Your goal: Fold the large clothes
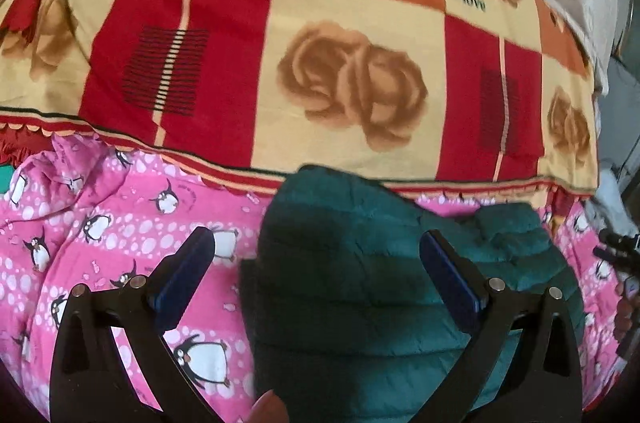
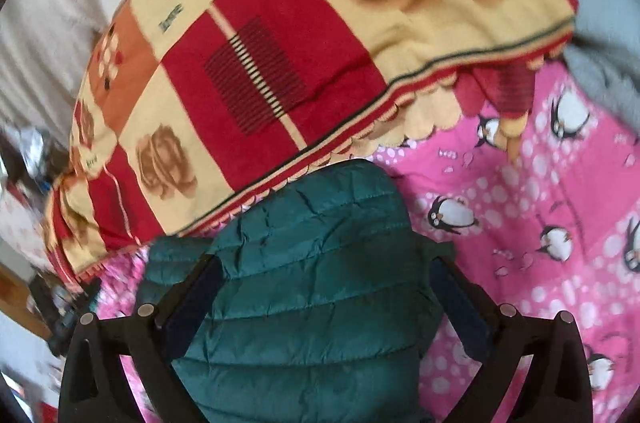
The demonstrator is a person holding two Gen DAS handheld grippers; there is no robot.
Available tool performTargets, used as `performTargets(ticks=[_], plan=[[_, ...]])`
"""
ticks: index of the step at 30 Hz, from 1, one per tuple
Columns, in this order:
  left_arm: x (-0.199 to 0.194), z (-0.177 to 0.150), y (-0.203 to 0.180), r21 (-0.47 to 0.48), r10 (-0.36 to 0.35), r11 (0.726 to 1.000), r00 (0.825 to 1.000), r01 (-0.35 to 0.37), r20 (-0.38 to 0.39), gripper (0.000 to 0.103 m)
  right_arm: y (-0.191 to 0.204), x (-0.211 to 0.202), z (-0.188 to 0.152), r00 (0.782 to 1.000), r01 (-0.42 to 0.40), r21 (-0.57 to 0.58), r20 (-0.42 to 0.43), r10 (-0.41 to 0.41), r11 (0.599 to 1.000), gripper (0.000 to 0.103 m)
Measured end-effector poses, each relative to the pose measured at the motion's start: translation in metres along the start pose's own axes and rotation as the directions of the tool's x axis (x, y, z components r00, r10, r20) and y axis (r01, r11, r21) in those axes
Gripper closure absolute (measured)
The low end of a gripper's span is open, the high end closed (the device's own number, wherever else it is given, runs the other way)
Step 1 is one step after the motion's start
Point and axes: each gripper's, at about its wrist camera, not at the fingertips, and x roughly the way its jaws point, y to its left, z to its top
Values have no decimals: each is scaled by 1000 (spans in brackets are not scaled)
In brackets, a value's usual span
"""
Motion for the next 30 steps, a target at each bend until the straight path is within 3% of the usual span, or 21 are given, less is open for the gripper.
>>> performTargets(ticks=[3,4,6,9,12,15,18,22,30], plan=[[13,-5,-14,41,17,999,999,-15,-46,0,15,8,-8,996,86,-83,-13,-88,993,5],[17,-6,-19,56,28,998,998,-25,-54,0,21,16,-10,993,108,-114,-26,-111,988,11],[34,-6,-33,114,84,991,993,-75,-81,0,33,34,-11,989,139,-173,-34,-147,975,14],[66,1,-52,220,205,959,974,-179,-100,0,45,63,-7,984,161,-235,-39,-175,958,14],[99,-5,-50,262,249,943,957,-205,-148,0,46,99,2,975,167,-268,-97,-199,949,14],[126,-13,-24,115,166,983,962,-144,-218,0,30,135,0,952,184,-278,-186,-241,943,13],[141,-19,-7,20,128,992,965,-127,-231,0,18,146,-2,957,163,-298,-183,-224,941,5],[153,-25,1,-10,122,992,961,-128,-248,0,2,157,-5,960,134,-264,-205,-191,955,0],[148,-21,11,-18,107,993,952,-117,-287,0,8,152,-10,954,164,-298,-196,-229,940,0]])
